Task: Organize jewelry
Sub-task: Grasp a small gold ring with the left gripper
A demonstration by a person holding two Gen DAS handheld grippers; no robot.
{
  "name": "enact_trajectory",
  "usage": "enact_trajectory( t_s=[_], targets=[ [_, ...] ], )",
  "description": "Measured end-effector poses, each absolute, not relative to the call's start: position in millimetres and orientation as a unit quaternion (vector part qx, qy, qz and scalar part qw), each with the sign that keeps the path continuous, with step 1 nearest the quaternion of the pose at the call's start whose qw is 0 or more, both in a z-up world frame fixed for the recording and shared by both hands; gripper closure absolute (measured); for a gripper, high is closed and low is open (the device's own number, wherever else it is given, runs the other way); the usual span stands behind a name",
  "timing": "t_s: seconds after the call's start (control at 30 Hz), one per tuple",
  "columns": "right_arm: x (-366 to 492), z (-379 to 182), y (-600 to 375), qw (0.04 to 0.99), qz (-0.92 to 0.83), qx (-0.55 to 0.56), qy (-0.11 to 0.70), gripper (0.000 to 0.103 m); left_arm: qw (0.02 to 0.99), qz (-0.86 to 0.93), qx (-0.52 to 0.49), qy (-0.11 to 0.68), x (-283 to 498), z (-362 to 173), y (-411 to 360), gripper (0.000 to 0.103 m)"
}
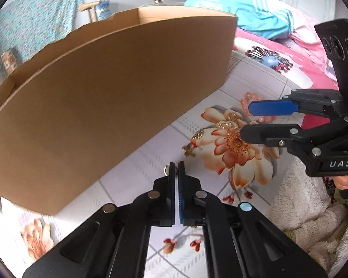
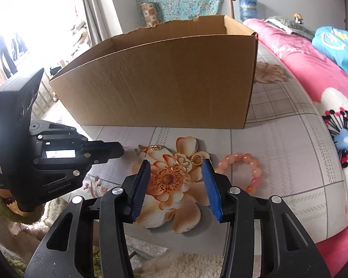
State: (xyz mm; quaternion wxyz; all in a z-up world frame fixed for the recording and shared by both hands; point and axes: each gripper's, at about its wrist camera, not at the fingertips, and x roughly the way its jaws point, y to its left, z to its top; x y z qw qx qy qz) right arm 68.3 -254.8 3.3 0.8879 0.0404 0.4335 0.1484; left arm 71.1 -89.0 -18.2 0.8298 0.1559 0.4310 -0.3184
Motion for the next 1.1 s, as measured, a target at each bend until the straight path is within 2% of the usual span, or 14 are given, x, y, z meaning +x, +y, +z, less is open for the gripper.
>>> enact_trajectory(
  t_s=[0.53, 1.1],
  targets=[
    [81, 7, -246, 0.883, 0.149, 0.034, 0.444, 0.061, 0.826, -0.332, 0.057, 0.452, 52, -16, -50, 0.101],
    [82, 7, -248, 0.883, 0.148, 0.046, 0.444, 0.061, 0.827, -0.326, 0.092, 0.450, 50, -19, -54, 0.101]
  ],
)
